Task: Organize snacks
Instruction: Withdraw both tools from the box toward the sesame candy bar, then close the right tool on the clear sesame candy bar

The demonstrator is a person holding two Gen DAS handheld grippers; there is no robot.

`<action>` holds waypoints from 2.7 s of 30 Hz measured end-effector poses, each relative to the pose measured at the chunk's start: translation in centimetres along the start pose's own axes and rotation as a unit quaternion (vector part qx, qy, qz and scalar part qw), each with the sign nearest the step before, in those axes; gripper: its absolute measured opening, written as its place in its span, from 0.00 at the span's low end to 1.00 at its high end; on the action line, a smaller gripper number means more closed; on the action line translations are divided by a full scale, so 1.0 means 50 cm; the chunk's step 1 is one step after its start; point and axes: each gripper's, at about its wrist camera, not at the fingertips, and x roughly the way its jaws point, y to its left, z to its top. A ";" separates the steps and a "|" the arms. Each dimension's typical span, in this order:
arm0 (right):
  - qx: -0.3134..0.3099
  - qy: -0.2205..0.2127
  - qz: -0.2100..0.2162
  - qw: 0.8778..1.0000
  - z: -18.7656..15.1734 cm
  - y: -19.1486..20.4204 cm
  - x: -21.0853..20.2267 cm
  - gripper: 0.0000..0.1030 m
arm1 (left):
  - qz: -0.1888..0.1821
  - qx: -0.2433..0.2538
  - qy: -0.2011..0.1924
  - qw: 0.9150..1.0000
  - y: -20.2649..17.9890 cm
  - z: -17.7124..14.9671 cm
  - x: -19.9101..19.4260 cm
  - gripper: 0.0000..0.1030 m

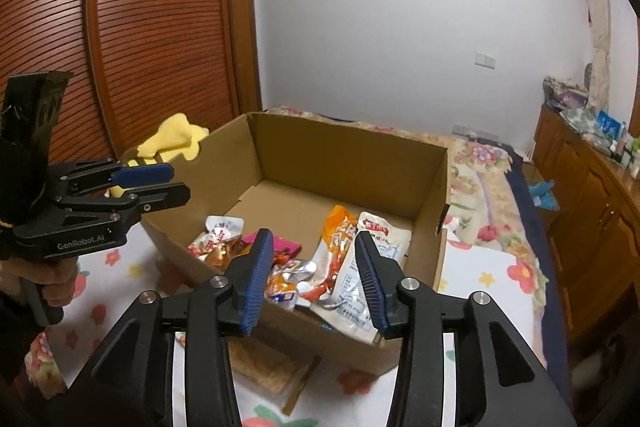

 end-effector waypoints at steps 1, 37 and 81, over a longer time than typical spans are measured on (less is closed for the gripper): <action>0.001 -0.003 -0.001 1.000 -0.003 0.006 -0.010 0.47 | 0.000 0.002 -0.002 1.000 -0.003 -0.003 -0.012 0.41; 0.037 0.056 -0.015 0.998 -0.159 0.120 0.034 0.86 | 0.001 -0.009 0.007 1.000 0.007 -0.174 -0.133 0.68; 0.065 0.146 -0.021 0.987 -0.244 0.056 0.087 0.82 | 0.003 -0.040 0.079 0.996 0.001 -0.218 0.013 0.69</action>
